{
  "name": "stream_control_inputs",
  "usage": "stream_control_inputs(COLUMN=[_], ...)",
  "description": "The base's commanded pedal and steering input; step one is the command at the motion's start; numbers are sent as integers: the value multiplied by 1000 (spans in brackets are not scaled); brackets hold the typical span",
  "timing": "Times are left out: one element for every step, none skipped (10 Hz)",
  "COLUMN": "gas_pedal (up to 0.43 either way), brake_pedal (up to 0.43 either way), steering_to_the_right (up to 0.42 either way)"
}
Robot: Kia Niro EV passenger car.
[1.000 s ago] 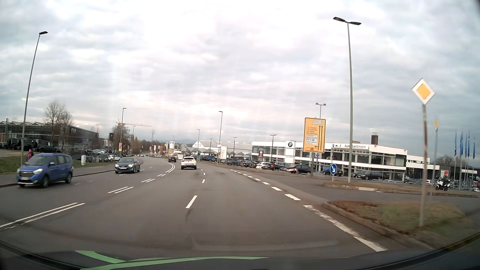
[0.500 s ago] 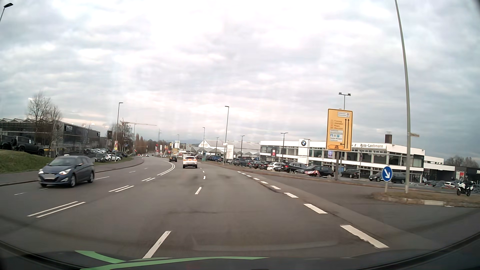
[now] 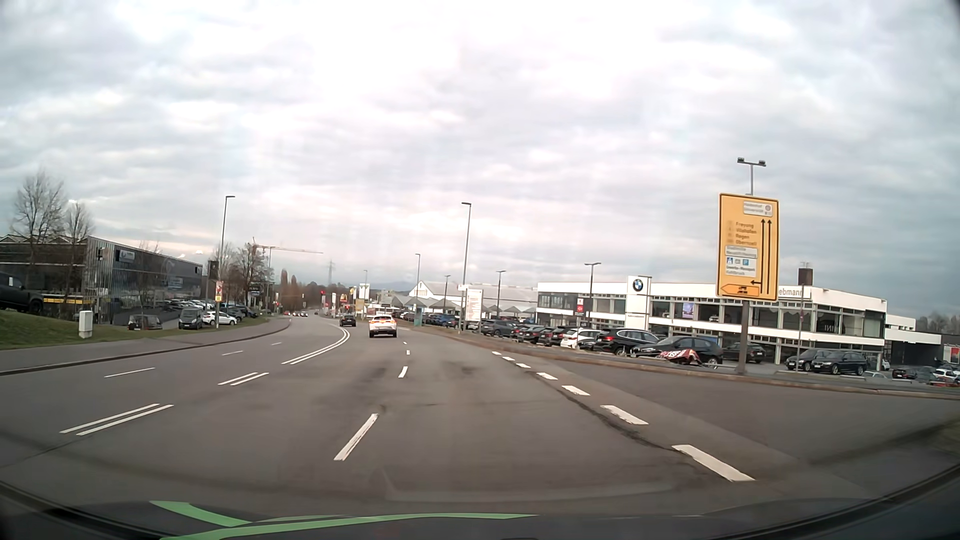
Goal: Follow the waypoints while adhering to traffic rules and regulations
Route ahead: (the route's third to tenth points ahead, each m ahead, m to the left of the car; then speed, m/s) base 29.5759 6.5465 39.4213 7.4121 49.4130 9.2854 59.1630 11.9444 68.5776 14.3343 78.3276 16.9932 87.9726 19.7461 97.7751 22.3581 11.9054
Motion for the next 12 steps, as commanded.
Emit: stream_control_inputs(gas_pedal=[28,28,28,39,39,39,39,47,47,47,47,47], brake_pedal=[0,0,0,0,0,0,0,0,0,0,0,0], steering_to_the_right=[-16,-16,-16,-16,-17,-17,-17,-17,-17,-17,-17,-17])
